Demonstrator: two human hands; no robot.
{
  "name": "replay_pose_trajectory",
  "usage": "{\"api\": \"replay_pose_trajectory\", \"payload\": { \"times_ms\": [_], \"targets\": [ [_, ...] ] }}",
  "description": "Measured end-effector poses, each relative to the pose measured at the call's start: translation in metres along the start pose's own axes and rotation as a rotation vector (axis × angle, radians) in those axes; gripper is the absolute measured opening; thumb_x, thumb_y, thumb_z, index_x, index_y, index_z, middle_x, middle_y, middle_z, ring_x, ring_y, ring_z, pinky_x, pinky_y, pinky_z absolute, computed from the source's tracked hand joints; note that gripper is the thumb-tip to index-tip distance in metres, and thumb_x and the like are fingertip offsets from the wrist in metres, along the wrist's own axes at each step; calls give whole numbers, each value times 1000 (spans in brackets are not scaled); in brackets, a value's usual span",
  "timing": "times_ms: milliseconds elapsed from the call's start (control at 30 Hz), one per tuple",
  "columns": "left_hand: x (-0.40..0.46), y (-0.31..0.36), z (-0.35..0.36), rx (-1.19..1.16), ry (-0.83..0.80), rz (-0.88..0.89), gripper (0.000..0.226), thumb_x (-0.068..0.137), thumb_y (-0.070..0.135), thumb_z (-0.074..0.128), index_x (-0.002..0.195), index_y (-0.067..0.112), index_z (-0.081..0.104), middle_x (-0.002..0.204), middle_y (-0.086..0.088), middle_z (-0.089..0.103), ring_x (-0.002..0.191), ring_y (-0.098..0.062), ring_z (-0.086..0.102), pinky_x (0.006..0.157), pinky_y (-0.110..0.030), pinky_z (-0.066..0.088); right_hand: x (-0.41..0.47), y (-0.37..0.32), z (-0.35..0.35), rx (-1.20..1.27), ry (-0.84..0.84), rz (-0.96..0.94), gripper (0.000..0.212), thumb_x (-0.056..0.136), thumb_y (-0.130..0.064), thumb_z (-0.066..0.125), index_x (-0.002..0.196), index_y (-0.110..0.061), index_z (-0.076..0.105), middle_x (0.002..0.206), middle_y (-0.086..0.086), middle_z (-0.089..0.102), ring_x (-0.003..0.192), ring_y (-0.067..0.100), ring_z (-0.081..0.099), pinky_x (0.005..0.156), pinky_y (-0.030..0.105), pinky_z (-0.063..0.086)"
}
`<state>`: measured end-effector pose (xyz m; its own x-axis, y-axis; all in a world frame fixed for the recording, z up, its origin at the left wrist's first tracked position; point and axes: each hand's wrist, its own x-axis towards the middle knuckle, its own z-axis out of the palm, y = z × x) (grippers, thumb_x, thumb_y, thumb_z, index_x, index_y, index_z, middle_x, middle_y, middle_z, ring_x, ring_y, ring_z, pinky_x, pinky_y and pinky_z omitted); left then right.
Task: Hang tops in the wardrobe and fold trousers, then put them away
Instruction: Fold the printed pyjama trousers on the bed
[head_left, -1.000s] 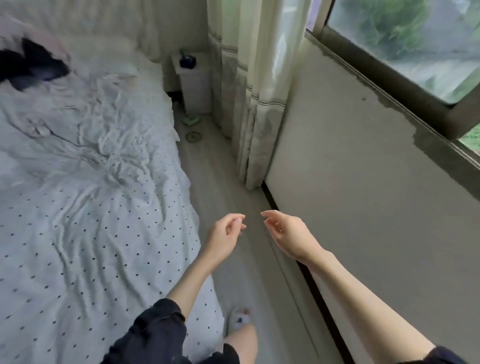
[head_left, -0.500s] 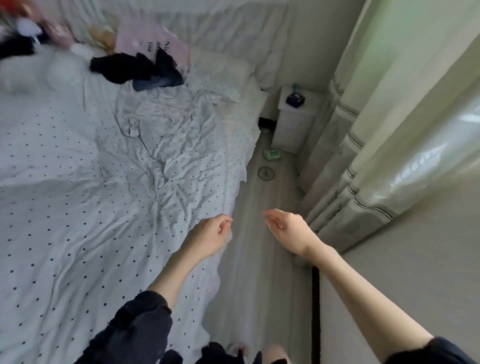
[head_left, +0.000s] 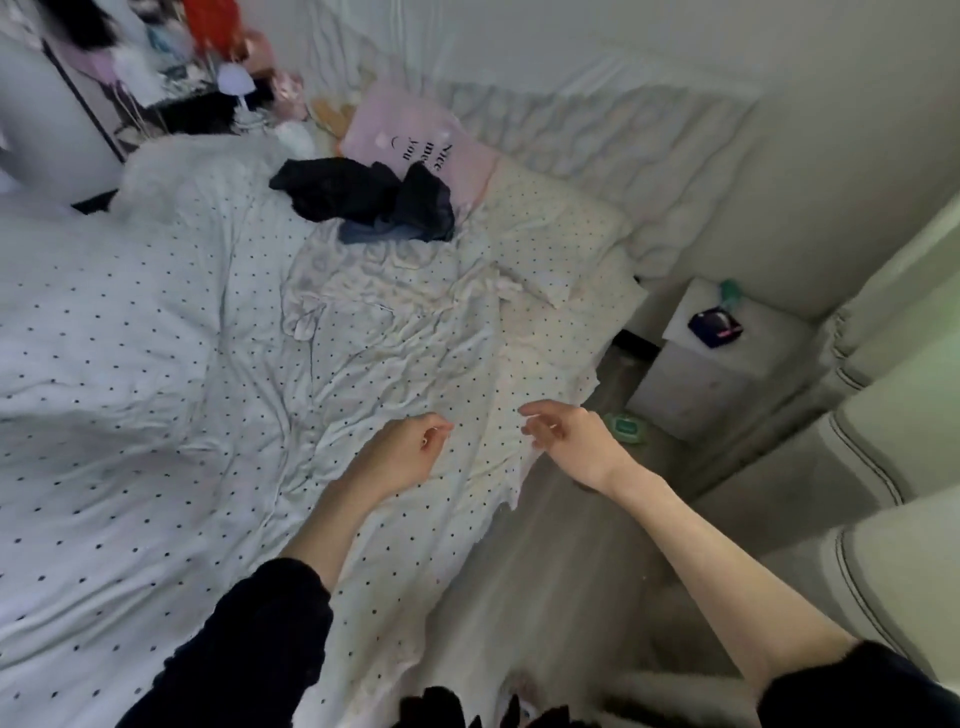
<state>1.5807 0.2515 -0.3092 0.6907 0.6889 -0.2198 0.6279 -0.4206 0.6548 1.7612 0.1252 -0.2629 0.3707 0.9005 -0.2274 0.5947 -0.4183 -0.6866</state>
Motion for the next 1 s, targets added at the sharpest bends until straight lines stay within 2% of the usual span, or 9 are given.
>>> {"api": "replay_pose_trajectory", "payload": {
  "times_ms": [100,200,300,500,633,767,867,1000],
  "targets": [
    [59,15,-4,-29,20,-72,28,99,28,44,120,22,62,118,-1,64,100,-18,61,89,-31,49,72,13,-39,14,-57,-37,30,99,-16,43,124,-13,59,116,9,65,103,23,61,94,33,46],
    [108,16,-12,-52,31,-135,27,99,26,44,118,22,62,114,-4,66,98,-20,63,86,-34,52,133,21,-57,-9,-124,-56,30,99,-20,43,124,-17,58,114,3,66,96,13,60,86,25,46],
    [165,9,-25,-45,60,-162,26,99,27,44,117,22,62,111,-4,67,98,-19,62,86,-30,49,201,27,-70,-30,-179,-79,30,99,-25,42,124,-19,57,114,0,65,93,9,58,81,20,44],
    [283,-12,-68,-22,114,-219,28,99,25,43,118,20,62,116,-5,65,103,-22,60,87,-29,46,335,17,-87,-65,-251,-104,33,100,-25,41,128,-15,56,118,4,64,103,14,60,91,30,48],
    [335,-26,-87,-19,85,-292,30,101,23,38,123,17,57,118,-8,64,105,-25,59,92,-32,44,408,10,-91,-109,-300,-124,34,100,-27,40,129,-17,55,120,2,63,104,13,59,90,25,46],
    [372,-47,-90,-52,75,-374,29,100,22,41,124,19,56,118,-7,64,103,-23,60,92,-31,44,476,12,-76,-189,-372,-170,35,100,-26,39,131,-18,52,126,3,61,111,15,58,86,21,40],
    [402,-78,-77,-69,107,-456,37,100,22,41,136,20,45,137,-1,52,124,-19,49,104,-34,37,540,20,-48,-286,-450,-228,38,100,-27,37,136,-18,47,131,5,58,116,18,55,88,23,39],
    [457,-143,-52,-49,211,-539,45,98,21,43,142,20,36,146,-1,39,133,-18,39,108,-37,33,639,32,27,-435,-535,-333,38,99,-27,39,134,-13,46,128,7,56,117,22,53,94,32,43]
  ]
}}
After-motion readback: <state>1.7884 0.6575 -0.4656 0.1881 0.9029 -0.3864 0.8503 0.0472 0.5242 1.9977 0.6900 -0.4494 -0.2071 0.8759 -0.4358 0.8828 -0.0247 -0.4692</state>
